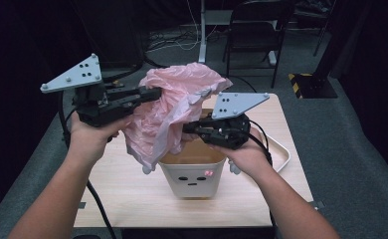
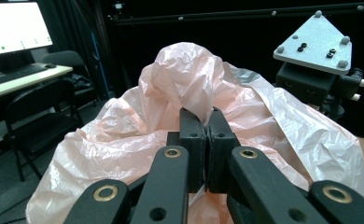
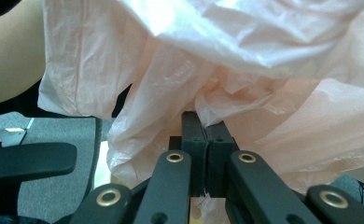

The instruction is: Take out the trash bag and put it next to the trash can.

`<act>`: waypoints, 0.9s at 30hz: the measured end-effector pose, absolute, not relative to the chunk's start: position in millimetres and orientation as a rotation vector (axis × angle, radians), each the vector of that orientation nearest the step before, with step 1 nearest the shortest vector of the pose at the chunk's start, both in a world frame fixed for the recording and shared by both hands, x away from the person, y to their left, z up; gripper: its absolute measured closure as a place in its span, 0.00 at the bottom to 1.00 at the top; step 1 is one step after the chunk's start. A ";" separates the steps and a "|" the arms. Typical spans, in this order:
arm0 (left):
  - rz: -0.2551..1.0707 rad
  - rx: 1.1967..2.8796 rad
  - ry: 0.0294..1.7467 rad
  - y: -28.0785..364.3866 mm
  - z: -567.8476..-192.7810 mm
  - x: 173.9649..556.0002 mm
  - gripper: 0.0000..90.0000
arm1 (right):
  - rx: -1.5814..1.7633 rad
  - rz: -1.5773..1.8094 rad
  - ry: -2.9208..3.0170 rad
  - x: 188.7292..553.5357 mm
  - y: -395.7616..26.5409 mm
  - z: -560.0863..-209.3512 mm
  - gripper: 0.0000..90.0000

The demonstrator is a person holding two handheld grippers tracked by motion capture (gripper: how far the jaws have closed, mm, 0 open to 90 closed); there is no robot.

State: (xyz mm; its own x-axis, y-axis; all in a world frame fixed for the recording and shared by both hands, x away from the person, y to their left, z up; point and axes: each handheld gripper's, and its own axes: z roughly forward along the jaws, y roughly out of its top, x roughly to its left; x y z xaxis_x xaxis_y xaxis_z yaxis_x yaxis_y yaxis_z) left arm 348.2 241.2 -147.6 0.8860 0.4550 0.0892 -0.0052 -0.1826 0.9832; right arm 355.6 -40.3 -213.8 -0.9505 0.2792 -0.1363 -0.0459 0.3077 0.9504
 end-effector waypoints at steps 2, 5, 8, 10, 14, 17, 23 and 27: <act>0.430 1.713 0.350 242.7 -146.2 347.7 0.98 | 0.207 1.696 2.294 355.7 -38.9 -212.1 0.99; 0.440 1.703 0.353 248.1 -140.5 345.2 0.98 | 0.201 1.712 2.286 355.9 -36.4 -209.0 0.99; 0.450 1.703 0.347 250.2 -136.3 342.0 0.98 | 0.189 1.716 2.284 355.6 -32.2 -205.4 0.99; 0.456 1.701 0.342 251.4 -133.7 339.9 0.98 | 0.180 1.717 2.282 354.5 -29.0 -202.7 0.99; 0.464 1.697 0.339 253.4 -129.9 336.9 0.98 | 0.162 1.721 2.277 353.2 -25.2 -198.6 0.99; 0.477 1.699 0.337 257.1 -125.7 334.0 0.98 | 0.148 1.733 2.270 352.9 -20.2 -195.2 0.99; 0.487 1.698 0.349 263.0 -124.1 332.0 0.98 | 0.134 1.745 2.271 353.8 -10.8 -193.4 0.99; 0.495 1.698 0.360 269.3 -125.3 330.5 0.98 | 0.129 1.749 2.281 355.5 -3.7 -195.2 0.99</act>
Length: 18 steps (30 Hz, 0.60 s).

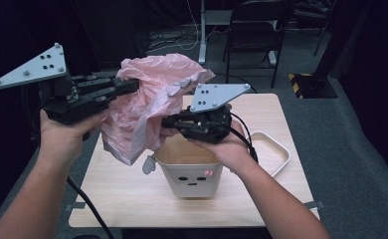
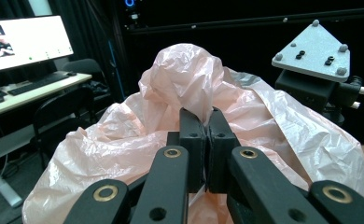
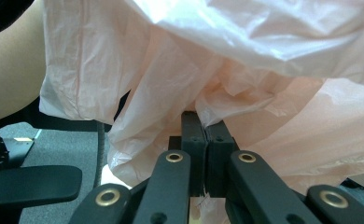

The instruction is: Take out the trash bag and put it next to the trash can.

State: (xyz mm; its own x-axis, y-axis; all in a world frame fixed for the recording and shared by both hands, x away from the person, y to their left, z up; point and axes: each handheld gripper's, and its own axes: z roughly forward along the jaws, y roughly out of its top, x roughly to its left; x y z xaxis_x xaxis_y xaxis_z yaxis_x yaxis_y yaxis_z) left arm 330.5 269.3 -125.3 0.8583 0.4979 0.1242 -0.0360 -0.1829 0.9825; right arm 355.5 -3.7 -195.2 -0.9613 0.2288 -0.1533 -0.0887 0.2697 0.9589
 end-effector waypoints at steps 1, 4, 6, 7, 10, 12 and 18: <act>0.497 1.695 0.364 270.9 -125.9 330.1 0.98 | 0.129 1.750 2.284 356.0 -2.2 -195.7 0.99; 0.502 1.691 0.377 277.6 -128.0 329.7 0.98 | 0.126 1.747 2.292 356.8 0.8 -197.0 0.99; 0.504 1.688 0.387 282.0 -129.5 329.9 0.98 | 0.122 1.744 2.301 357.8 3.9 -198.2 0.99; 0.503 1.682 0.392 283.9 -130.3 330.0 0.98 | 0.122 1.744 2.305 358.0 5.3 -198.7 0.99; 0.508 1.676 0.400 290.0 -132.4 330.4 0.98 | 0.116 1.745 2.306 358.7 9.1 -199.0 0.99; 0.510 1.674 0.407 291.9 -132.9 330.3 0.98 | 0.115 1.743 2.305 359.1 12.0 -198.9 0.99; 0.524 1.672 0.410 295.8 -130.0 328.1 0.98 | 0.110 1.742 2.303 360.9 18.2 -196.5 0.99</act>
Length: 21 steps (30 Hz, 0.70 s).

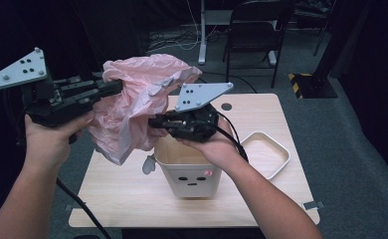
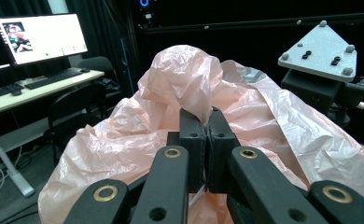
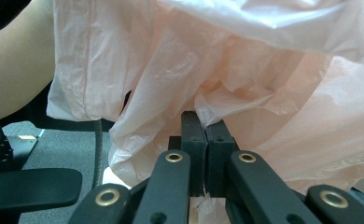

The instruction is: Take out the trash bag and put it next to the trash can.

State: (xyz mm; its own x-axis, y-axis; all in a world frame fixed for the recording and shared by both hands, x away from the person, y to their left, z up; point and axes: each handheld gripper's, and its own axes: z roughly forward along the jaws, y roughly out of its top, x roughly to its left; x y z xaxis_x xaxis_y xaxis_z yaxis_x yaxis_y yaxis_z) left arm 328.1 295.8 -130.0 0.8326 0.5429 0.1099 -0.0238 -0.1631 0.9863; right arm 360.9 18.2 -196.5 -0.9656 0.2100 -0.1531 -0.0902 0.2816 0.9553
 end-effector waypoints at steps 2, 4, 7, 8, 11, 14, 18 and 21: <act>0.524 1.669 0.410 297.5 -129.2 326.4 0.98 | 0.106 1.743 2.303 361.5 21.0 -195.5 0.99; 0.528 1.674 0.411 298.5 -129.1 325.5 0.98 | 0.099 1.741 2.306 361.8 23.3 -195.5 0.99; 0.532 1.677 0.415 300.1 -129.9 324.9 0.98 | 0.095 1.738 2.318 363.2 28.0 -197.2 0.99; 0.531 1.677 0.419 300.7 -130.4 324.8 0.98 | 0.095 1.738 2.318 363.2 28.0 -197.2 0.99; 0.531 1.678 0.425 302.9 -132.5 325.8 0.98 | 0.092 1.733 2.326 363.7 31.9 -198.5 0.99; 0.533 1.676 0.439 305.4 -135.0 327.9 0.98 | 0.094 1.724 2.338 365.0 35.0 -200.4 0.98; 0.530 1.666 0.458 309.4 -137.6 331.1 0.98 | 0.103 1.721 2.344 367.2 35.3 -202.2 0.98; 0.533 1.665 0.461 310.3 -139.2 332.1 0.98 | 0.115 1.710 2.355 369.3 35.4 -204.8 0.97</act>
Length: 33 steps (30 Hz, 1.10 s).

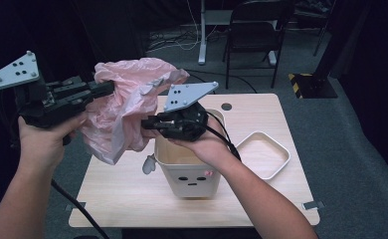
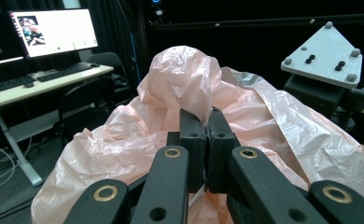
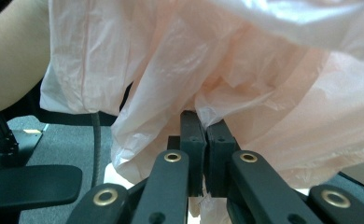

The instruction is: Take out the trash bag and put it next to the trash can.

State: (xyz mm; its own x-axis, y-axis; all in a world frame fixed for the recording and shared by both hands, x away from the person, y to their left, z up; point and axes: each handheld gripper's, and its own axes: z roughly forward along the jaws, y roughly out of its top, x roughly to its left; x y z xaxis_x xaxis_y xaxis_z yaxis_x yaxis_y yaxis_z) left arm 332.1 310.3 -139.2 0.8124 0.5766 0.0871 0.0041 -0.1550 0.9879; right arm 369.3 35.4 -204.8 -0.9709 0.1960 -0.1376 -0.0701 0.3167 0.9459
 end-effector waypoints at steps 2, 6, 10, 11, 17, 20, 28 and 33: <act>0.533 1.665 0.462 310.4 -140.4 332.9 0.98 | 0.123 1.704 2.368 371.0 36.0 -206.7 0.94; 0.530 1.660 0.479 314.1 -143.3 336.5 0.98 | 0.144 1.689 2.382 372.5 36.0 -209.6 0.86; 0.530 1.648 0.488 318.6 -143.9 337.3 0.98 | 0.139 1.680 2.375 369.7 33.8 -208.4 0.82; 0.532 1.644 0.490 320.1 -143.8 337.2 0.98 | 0.140 1.674 2.373 368.8 33.0 -208.1 0.80; 0.538 1.629 0.497 326.3 -142.8 335.2 0.98 | 0.147 1.670 2.374 366.4 28.5 -209.4 0.72; 0.545 1.622 0.494 328.6 -140.6 334.0 0.98 | 0.156 1.681 2.368 366.7 25.4 -210.7 0.69; 0.559 1.592 0.501 336.0 -134.6 331.3 0.98 | 0.166 1.695 2.357 363.8 16.9 -211.2 0.64; 0.576 1.623 0.531 334.4 -142.5 338.1 0.98 | 0.169 1.687 2.359 360.8 12.9 -211.7 0.63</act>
